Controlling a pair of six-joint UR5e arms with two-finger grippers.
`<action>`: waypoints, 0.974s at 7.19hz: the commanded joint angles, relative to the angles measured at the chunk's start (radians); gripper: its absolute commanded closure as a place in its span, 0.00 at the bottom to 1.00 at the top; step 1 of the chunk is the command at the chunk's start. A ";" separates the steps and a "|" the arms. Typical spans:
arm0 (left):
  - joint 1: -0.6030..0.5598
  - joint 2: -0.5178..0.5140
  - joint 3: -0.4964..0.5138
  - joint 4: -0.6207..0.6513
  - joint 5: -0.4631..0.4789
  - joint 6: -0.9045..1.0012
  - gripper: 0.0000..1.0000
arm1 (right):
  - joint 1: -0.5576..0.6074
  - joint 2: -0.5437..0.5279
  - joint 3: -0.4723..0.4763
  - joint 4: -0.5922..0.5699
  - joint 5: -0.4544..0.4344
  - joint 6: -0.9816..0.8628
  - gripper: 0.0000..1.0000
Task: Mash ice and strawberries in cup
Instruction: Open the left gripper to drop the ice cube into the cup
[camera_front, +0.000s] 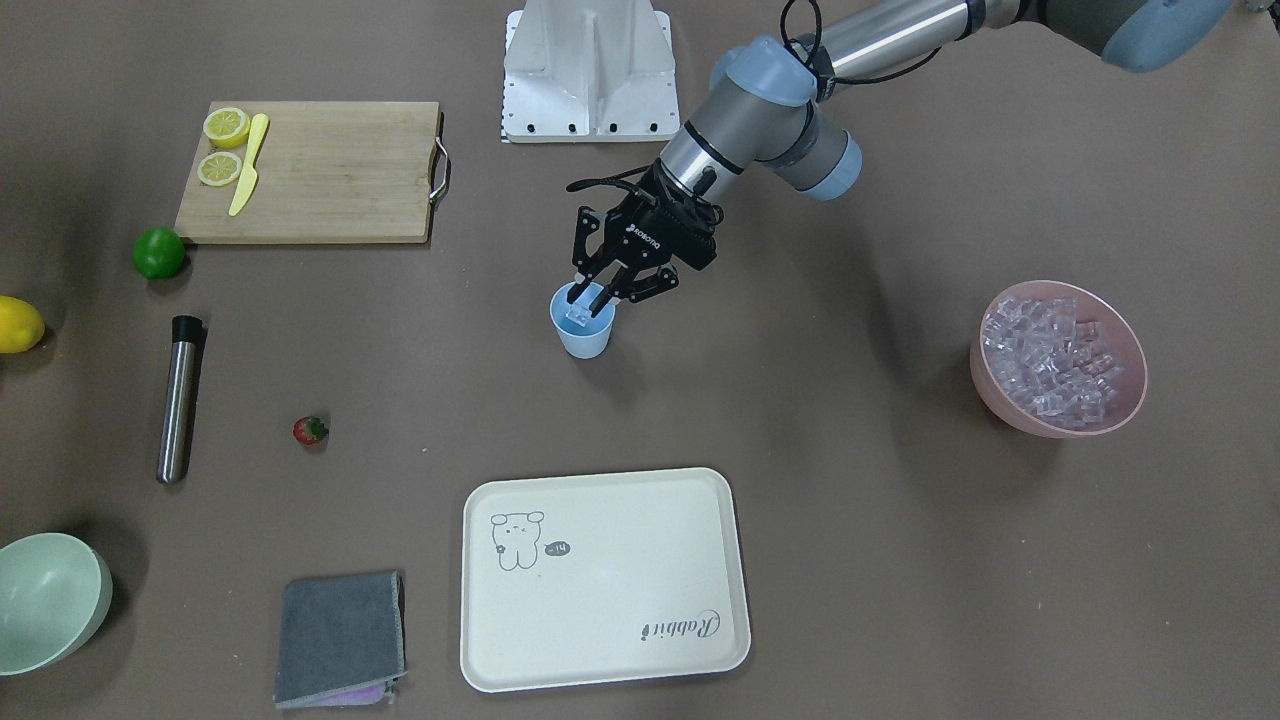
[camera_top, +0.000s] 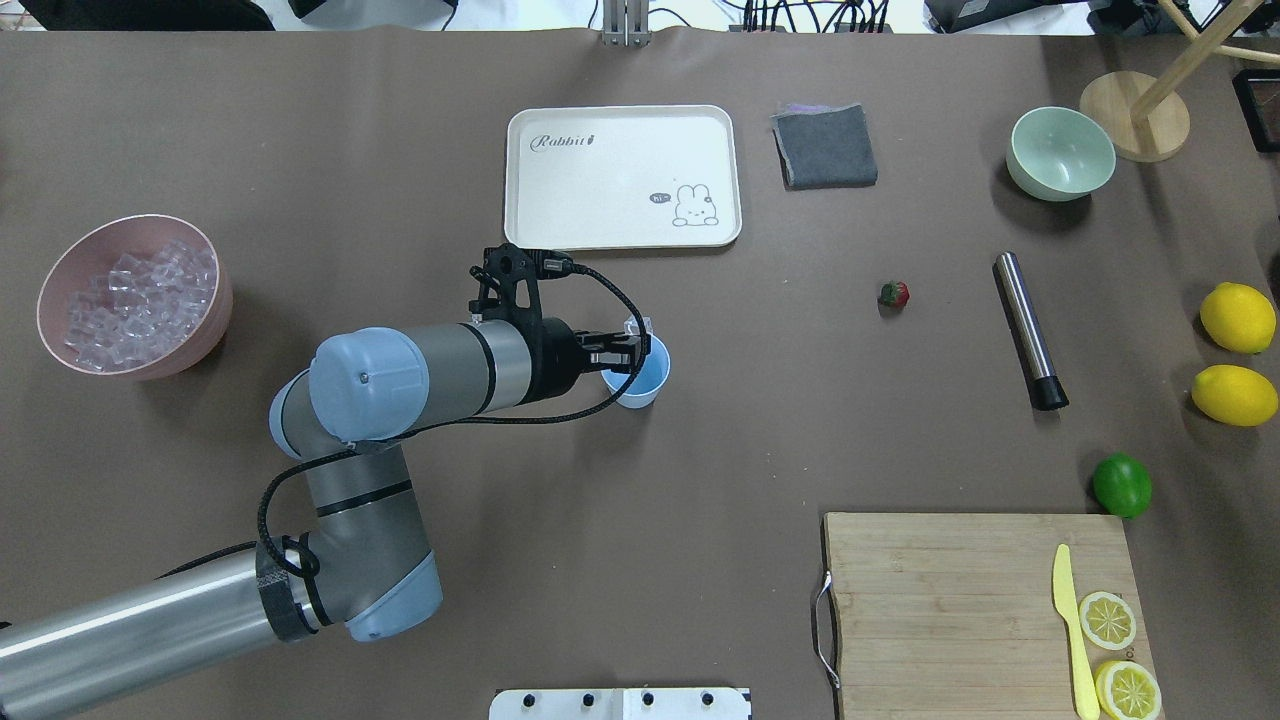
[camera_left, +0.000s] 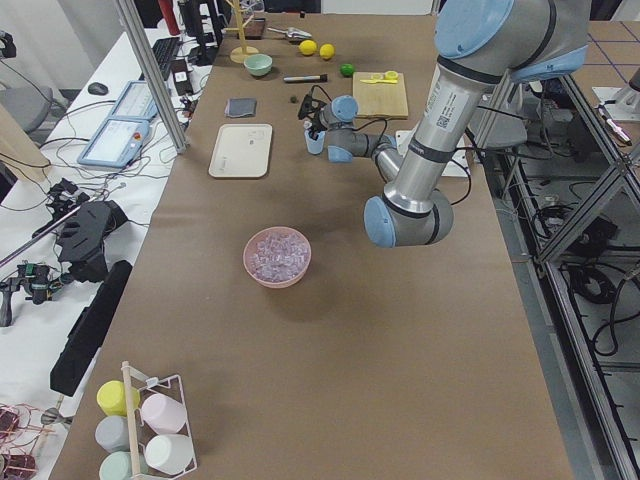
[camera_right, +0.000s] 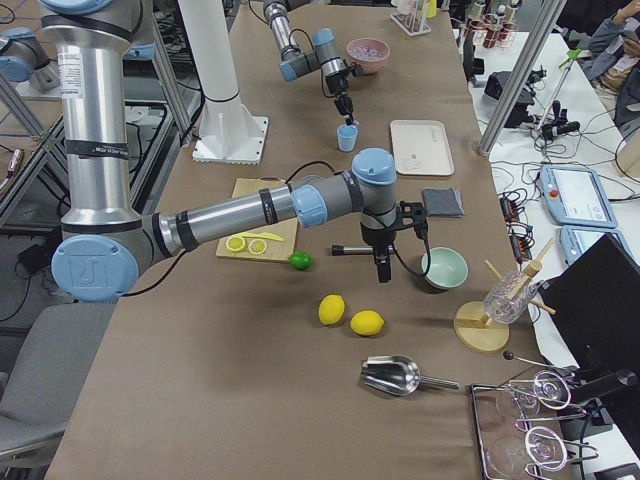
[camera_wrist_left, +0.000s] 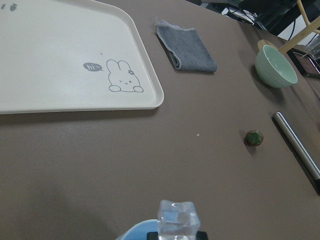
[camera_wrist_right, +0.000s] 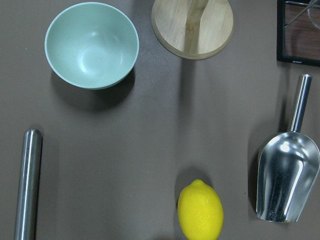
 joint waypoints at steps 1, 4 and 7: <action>0.003 -0.001 -0.001 -0.001 -0.001 0.001 0.23 | 0.000 -0.013 0.000 0.025 0.000 0.001 0.00; -0.069 0.042 -0.067 0.010 -0.060 0.011 0.21 | 0.000 -0.018 0.003 0.025 0.002 0.001 0.00; -0.317 0.125 -0.068 0.010 -0.394 0.157 0.26 | 0.000 -0.018 0.005 0.025 0.011 0.001 0.00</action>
